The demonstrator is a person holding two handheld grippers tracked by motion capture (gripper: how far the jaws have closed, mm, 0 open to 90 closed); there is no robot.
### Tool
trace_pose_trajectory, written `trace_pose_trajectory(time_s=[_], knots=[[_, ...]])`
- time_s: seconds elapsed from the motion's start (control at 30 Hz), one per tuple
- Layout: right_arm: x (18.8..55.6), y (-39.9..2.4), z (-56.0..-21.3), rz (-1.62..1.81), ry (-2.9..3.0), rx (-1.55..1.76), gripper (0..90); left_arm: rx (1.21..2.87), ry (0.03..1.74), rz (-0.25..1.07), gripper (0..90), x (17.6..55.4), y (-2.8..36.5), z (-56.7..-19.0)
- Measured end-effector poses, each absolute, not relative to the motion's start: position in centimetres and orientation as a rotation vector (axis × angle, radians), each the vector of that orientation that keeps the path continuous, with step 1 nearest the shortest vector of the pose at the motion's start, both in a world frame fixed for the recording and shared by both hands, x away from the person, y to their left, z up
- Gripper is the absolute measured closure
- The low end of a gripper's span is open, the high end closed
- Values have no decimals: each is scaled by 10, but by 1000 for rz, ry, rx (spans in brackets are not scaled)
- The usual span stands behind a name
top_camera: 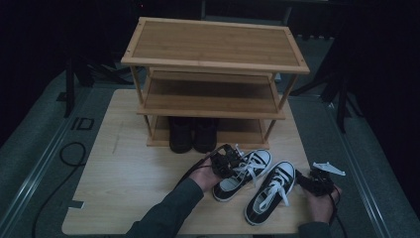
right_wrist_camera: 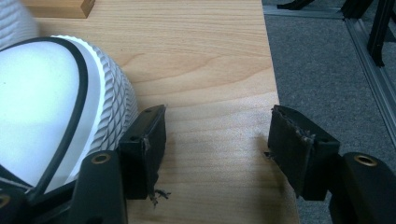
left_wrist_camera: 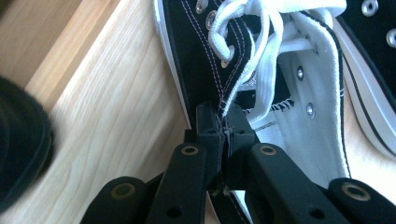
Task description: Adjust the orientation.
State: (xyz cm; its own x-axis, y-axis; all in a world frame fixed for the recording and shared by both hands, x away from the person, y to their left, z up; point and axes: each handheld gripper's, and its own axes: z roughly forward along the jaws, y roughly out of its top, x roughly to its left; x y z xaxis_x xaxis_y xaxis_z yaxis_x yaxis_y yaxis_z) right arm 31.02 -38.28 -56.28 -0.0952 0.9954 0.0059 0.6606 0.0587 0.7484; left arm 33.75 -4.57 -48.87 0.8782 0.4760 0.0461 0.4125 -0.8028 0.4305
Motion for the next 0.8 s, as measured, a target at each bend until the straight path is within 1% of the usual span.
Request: trace_pose_trajectory(time_s=[0.2, 0.4, 0.47, 0.5, 0.6, 0.8], knots=[[310, -383, -563, 821, 1813, 1651, 365, 2617, 685, 208, 879, 334, -25, -489], [310, -383, -563, 821, 1813, 1651, 365, 2617, 687, 199, 871, 329, -12, -489], [310, -383, -563, 821, 1813, 1651, 365, 2603, 682, 189, 838, 328, -9, -488], [310, -383, -563, 821, 1813, 1651, 365, 2604, 670, 191, 804, 328, -8, -487], [310, -383, -563, 821, 1813, 1651, 365, 2588, 660, 185, 759, 326, -2, -483], [310, -383, -563, 821, 1813, 1651, 365, 2551, 675, 203, 717, 324, 11, -475]])
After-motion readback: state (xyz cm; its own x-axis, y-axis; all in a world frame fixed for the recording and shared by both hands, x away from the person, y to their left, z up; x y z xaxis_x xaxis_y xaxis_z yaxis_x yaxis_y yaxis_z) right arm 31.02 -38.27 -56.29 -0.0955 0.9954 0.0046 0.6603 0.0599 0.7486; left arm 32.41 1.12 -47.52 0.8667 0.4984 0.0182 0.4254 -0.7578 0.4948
